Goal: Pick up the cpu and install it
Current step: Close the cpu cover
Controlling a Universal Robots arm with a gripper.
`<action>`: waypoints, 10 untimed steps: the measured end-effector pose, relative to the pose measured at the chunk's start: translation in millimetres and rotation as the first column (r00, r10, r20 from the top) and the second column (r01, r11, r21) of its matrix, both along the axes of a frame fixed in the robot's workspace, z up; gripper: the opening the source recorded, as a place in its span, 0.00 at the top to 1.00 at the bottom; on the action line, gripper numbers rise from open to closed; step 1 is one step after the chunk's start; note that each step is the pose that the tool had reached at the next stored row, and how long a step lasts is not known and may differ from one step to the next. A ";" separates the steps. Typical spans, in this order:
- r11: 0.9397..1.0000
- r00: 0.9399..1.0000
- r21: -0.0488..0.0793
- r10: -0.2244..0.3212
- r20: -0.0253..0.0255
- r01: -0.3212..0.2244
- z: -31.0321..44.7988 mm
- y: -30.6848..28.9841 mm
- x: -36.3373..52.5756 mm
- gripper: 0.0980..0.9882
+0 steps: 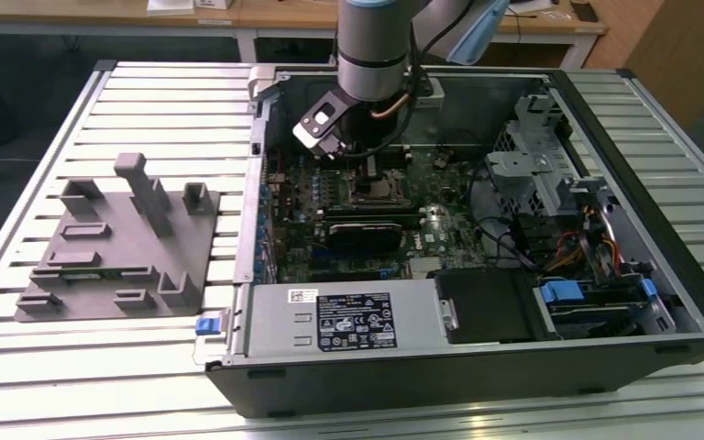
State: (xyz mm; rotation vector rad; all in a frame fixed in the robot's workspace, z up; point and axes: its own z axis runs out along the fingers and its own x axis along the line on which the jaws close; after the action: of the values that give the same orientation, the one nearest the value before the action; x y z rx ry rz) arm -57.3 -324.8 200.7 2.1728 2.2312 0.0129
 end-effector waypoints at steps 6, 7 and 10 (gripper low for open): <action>1.000 1.000 0.000 0.000 0.000 0.000 -1.3 0.7 6.9 0.99; 1.000 1.000 0.000 0.000 0.000 0.000 -1.5 0.9 9.2 0.99; 1.000 1.000 0.001 0.000 0.001 0.000 -1.5 1.5 12.7 0.99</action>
State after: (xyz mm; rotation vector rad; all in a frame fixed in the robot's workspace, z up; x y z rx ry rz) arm -44.6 -323.3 199.2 2.1728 2.2313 0.0142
